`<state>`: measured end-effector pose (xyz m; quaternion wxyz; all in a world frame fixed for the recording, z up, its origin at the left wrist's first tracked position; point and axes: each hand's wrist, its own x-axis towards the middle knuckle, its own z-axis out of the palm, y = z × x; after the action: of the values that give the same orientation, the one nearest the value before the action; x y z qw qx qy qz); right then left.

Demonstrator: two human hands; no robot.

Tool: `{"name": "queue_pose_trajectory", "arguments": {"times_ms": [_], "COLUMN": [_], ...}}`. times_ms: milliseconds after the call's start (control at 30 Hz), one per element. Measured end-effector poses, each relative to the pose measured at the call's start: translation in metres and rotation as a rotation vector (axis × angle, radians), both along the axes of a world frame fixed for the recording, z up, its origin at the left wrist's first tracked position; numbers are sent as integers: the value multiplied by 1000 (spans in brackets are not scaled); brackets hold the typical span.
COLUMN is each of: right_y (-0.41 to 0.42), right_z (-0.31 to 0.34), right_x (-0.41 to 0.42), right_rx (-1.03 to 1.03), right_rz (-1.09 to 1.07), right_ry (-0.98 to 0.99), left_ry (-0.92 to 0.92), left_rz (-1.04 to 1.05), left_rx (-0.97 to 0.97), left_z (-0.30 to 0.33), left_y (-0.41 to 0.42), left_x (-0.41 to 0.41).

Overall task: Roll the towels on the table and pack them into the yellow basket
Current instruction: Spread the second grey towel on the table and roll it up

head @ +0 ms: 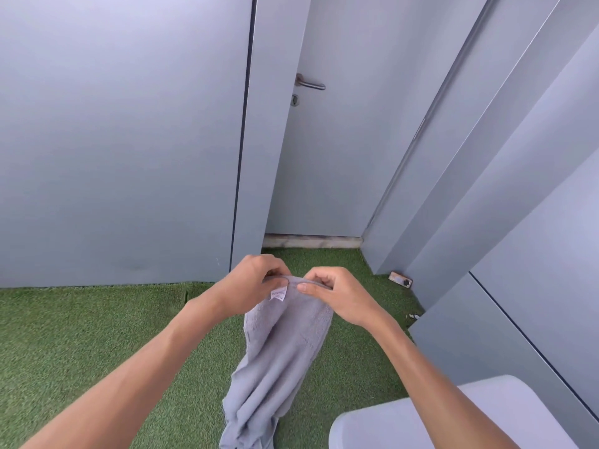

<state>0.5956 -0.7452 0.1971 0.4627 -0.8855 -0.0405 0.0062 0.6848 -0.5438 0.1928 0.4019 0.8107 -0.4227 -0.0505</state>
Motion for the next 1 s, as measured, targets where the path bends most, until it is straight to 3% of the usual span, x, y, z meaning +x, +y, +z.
{"name": "queue_pose_trajectory", "arguments": {"times_ms": [133, 267, 433, 600, 900, 1000], "right_y": [-1, -23, -23, 21, -20, -25], "right_z": [-9, -29, -18, 17, -20, -20], "right_x": [-8, -28, -28, -8, -40, -43], "right_rx": [125, 114, 34, -47, 51, -13], "right_rz": [11, -76, -151, 23, -93, -154], "right_ry": [131, 238, 19, -56, 149, 81], "left_ry": [-15, -37, 24, 50, 25, 19], "left_rz": [24, 142, 109, -81, 161, 210], "left_rx": [-22, 30, 225, 12, -96, 30], "left_z": [-4, 2, -2, -3, -2, -11], "left_y": [7, 41, 52, 10, 42, 48], "left_x": [4, 28, 17, -14, 14, 20]}}
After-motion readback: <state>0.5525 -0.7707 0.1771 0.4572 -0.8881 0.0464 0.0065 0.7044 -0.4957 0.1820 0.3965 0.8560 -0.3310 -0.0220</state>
